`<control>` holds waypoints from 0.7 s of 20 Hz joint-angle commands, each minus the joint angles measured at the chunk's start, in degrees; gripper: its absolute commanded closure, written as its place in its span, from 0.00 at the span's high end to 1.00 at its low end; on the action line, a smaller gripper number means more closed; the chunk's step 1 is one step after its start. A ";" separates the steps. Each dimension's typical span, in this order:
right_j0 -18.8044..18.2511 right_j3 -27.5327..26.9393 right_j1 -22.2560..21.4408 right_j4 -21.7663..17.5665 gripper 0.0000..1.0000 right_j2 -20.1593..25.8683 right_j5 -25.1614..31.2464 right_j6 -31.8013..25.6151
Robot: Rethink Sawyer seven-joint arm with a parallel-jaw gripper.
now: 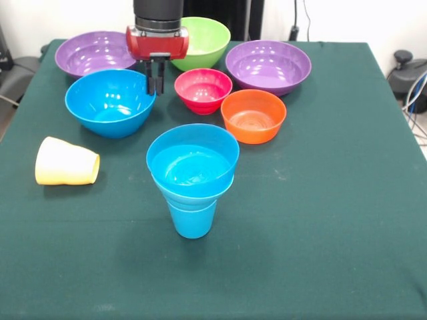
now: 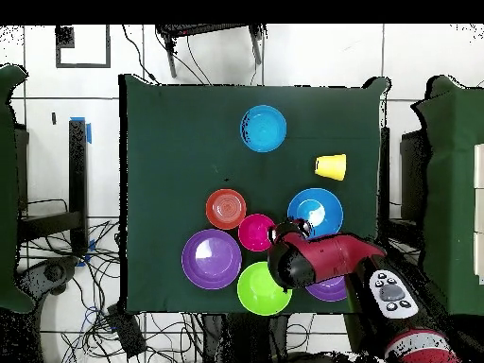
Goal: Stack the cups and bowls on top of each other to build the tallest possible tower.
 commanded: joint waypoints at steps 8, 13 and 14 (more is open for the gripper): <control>2.95 2.55 -11.33 1.70 0.00 2.28 3.74 2.81; 5.29 4.37 -15.84 3.02 0.00 0.29 4.63 3.81; 5.96 4.46 -16.49 3.19 0.00 -0.19 4.66 3.97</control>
